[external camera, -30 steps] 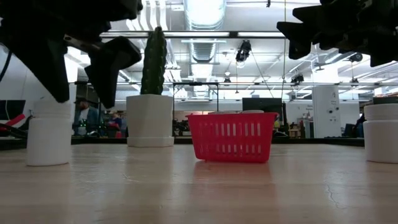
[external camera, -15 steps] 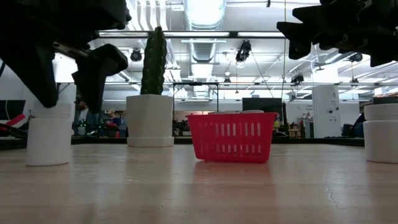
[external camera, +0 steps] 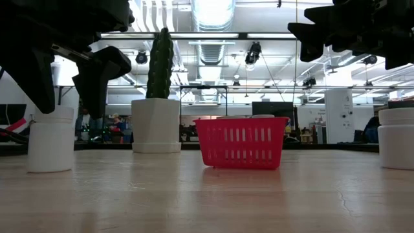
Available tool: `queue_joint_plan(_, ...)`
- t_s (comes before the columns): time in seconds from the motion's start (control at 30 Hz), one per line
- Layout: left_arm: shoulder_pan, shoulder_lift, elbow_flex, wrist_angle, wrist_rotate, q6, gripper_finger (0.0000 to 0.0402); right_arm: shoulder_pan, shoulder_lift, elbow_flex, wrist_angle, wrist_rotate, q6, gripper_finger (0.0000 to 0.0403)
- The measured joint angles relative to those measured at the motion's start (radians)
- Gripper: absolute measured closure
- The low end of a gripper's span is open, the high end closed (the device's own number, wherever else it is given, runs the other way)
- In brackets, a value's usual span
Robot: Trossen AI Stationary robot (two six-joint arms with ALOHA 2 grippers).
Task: Pick and place pill bottles into a basket
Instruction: Put the white pill bottle into the red bin
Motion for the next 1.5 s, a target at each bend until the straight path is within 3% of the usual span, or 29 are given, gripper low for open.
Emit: queue_joint_plan(1.5, -0.007, 0.002, -0.082, 0.036, 0.0, -0.127, 0.0127, 0.0, 0.0, 0.0, -0.001, 0.0, 0.001, 0.02)
